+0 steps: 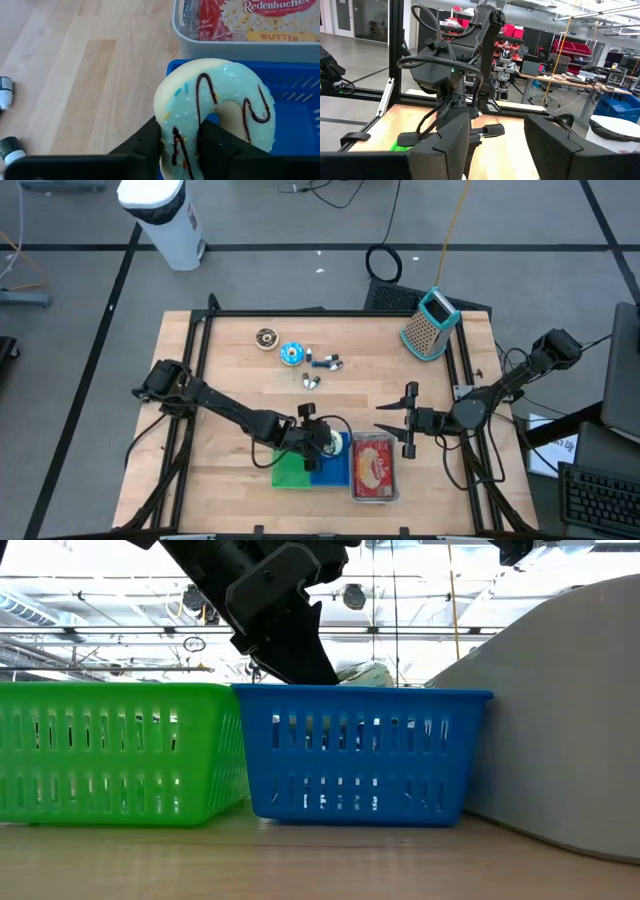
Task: Pick & Place Food Item
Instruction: Put the light blue doughnut into the blue bin
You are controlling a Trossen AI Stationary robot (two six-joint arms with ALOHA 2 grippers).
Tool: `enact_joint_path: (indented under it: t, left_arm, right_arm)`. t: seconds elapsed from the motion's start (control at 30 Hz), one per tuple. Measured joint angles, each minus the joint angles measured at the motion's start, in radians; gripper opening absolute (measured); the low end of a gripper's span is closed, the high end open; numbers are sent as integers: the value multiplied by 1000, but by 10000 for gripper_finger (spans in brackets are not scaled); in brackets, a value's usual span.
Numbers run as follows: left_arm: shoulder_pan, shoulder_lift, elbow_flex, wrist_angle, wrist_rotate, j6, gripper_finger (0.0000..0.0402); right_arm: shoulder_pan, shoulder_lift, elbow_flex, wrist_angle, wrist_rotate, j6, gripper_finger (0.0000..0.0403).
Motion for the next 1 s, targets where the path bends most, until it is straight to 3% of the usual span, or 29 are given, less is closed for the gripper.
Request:
enact_joint_path:
  t: [0.23, 0.4, 0.63, 1.0]
  left_arm:
    - [0, 0, 0, -2, 0, 8, 187]
    - [0, 0, 0, -4, -16, 27, 214]
    - [0, 0, 0, -6, -113, 26, 208]
    - [0, 0, 0, -7, -106, 24, 198]
  right_arm:
    - [0, 0, 0, 0, 0, 0, 180]
    - [0, 0, 0, 0, 0, 0, 180]
    - [0, 0, 0, 0, 0, 0, 180]
    - [0, 0, 0, 0, 0, 0, 180]
